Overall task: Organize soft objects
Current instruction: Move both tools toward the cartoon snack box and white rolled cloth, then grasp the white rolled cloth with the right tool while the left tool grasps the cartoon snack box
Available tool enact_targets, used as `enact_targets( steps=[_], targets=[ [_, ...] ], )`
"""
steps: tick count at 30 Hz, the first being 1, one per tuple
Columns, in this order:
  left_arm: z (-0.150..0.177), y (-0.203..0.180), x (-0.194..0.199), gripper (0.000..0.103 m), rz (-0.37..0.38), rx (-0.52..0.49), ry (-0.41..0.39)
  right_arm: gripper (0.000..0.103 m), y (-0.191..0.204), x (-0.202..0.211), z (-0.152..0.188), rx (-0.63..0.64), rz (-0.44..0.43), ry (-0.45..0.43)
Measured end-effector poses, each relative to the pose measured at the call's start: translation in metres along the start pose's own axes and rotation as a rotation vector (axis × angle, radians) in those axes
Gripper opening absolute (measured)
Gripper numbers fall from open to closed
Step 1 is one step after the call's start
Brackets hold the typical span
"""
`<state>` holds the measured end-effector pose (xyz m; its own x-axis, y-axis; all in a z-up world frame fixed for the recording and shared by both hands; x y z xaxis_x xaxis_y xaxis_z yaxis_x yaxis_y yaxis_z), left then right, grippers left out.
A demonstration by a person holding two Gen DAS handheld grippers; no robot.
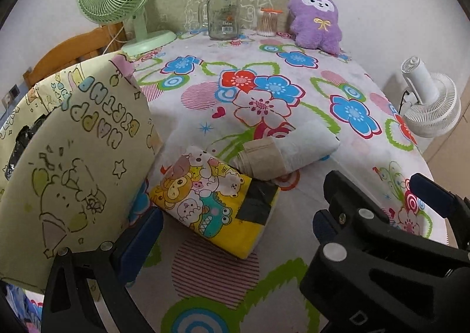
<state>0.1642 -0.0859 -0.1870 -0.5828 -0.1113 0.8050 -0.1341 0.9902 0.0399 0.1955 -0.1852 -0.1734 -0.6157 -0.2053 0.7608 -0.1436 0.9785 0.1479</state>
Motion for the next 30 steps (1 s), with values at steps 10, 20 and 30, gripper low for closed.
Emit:
enact_targets(
  steps=[10, 20, 30],
  targets=[
    [-0.007, -0.003, -0.011, 0.097, 0.038, -0.032, 0.013, 0.098, 0.006, -0.014, -0.01, 0.085, -0.035, 0.007],
    [-0.016, -0.001, -0.016, 0.074, 0.056, -0.055, 0.015, 0.098, 0.019, -0.026, -0.024, 0.151, -0.068, -0.009],
    [-0.021, 0.002, -0.018, 0.065, 0.066, -0.073, 0.013, 0.088, 0.034, -0.045, -0.029, 0.158, -0.134, 0.038]
  ],
)
Point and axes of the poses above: each gripper's, at about its wrist camera, not at the fingertips, and x roughly against the way its jaws point, y to its left, z to its underside, the point moved 5 cm from there along -x, roughly the way its jaws point, and after that the axes turned 4 degrees about -z, right-handed, at the moved point
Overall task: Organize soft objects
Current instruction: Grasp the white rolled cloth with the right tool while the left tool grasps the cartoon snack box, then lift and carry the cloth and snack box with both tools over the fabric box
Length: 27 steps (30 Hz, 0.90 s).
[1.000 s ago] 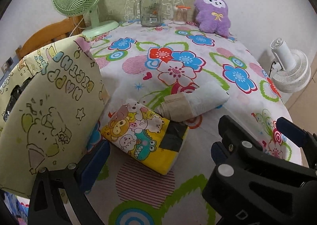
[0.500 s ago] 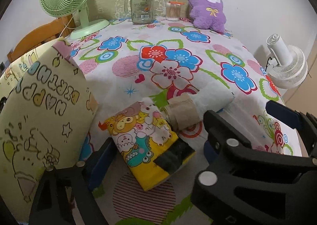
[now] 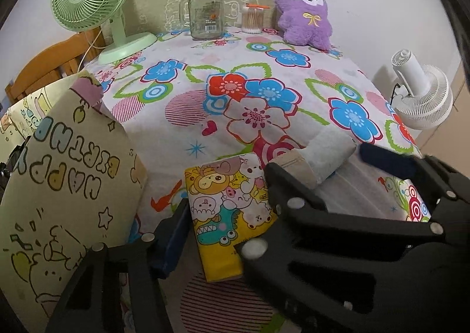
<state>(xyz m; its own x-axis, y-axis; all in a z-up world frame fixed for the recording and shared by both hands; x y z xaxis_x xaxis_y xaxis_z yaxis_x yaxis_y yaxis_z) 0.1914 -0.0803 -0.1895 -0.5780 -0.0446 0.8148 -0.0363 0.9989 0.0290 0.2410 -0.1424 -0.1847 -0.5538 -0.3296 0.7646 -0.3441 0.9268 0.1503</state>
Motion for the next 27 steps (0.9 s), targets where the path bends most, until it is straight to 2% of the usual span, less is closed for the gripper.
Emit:
enact_targets(
  steps=[2, 4, 5, 7, 11, 17, 27],
  targets=[
    [0.0, 0.0, 0.0, 0.065, 0.002, -0.002, -0.001, 0.075, 0.0, -0.004, 0.002, -0.016, -0.028, 0.021],
    [0.0, 0.0, 0.0, 0.065, 0.003, -0.008, -0.004, 0.066, 0.0, -0.007, 0.004, -0.034, -0.041, 0.043],
    [0.0, 0.0, 0.0, 0.065, 0.004, -0.008, -0.004, 0.053, 0.001, -0.007, 0.003, -0.025, -0.027, 0.041],
    [0.0, 0.0, 0.0, 0.065, 0.003, -0.01, -0.005, 0.04, 0.002, -0.006, 0.004, -0.017, -0.014, 0.045],
    [0.0, 0.0, 0.0, 0.062, 0.005, -0.018, -0.008, 0.025, 0.0, -0.005, 0.005, -0.022, 0.005, 0.048],
    [0.002, -0.004, 0.002, 0.052, 0.03, -0.042, -0.011, 0.015, -0.003, 0.0, 0.008, -0.033, 0.009, 0.047],
    [0.01, -0.013, 0.012, 0.049, 0.084, -0.09, -0.006, 0.014, -0.003, 0.017, 0.02, -0.055, 0.02, 0.037]
  ],
)
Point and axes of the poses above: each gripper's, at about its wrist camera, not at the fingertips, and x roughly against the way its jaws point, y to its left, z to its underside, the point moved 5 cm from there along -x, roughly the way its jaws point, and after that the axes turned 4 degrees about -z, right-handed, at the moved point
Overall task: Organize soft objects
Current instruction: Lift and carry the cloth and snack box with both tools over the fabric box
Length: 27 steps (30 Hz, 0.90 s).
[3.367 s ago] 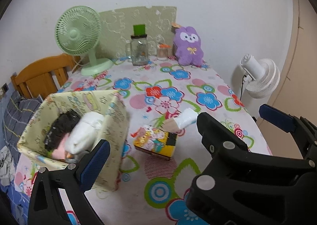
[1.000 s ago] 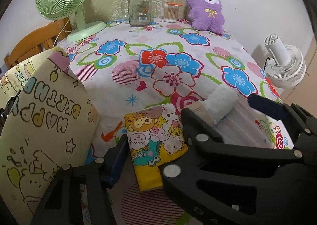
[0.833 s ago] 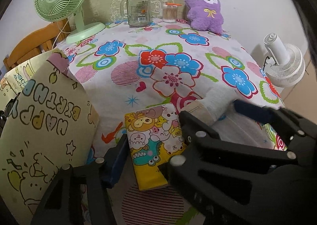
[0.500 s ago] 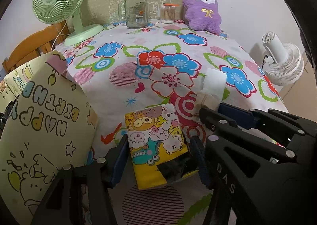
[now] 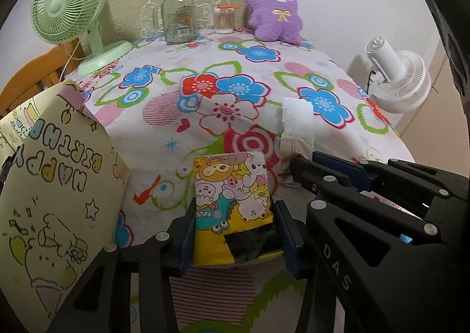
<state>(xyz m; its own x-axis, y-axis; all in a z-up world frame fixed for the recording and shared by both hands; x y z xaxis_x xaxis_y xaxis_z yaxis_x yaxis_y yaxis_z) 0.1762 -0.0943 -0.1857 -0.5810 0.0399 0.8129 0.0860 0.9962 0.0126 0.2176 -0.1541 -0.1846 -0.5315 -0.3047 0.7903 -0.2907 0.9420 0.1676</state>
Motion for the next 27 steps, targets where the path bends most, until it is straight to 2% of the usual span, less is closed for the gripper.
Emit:
enact_targets(
  steps=[27],
  targets=[
    [0.01, -0.01, 0.068, 0.049, -0.005, -0.066, -0.109, 0.014, 0.01, 0.079, 0.014, -0.014, 0.05, -0.137]
  ],
)
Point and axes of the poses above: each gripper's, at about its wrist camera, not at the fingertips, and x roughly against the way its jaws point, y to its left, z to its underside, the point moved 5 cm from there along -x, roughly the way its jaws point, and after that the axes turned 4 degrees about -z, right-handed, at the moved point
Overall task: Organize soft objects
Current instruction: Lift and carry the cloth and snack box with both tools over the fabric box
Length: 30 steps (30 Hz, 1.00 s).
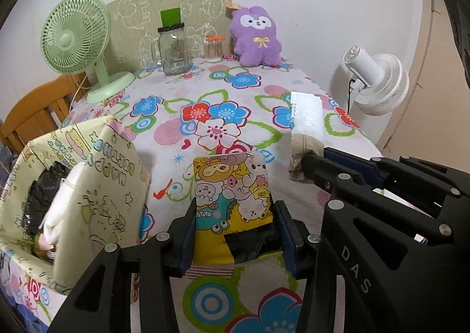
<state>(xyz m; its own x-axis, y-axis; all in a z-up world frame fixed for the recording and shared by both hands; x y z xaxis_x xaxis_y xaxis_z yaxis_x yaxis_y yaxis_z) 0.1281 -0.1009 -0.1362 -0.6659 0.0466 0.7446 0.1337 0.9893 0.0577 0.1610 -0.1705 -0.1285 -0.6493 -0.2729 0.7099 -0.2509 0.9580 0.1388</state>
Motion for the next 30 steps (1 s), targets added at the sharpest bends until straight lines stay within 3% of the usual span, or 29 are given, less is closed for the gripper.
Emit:
enact_targets(
  steps=[30],
  targets=[
    [-0.008, -0.001, 0.09, 0.049, 0.011, -0.085, -0.163, 0.014, 0.024, 0.096, -0.006, 0.036, 0.077, -0.144]
  ],
)
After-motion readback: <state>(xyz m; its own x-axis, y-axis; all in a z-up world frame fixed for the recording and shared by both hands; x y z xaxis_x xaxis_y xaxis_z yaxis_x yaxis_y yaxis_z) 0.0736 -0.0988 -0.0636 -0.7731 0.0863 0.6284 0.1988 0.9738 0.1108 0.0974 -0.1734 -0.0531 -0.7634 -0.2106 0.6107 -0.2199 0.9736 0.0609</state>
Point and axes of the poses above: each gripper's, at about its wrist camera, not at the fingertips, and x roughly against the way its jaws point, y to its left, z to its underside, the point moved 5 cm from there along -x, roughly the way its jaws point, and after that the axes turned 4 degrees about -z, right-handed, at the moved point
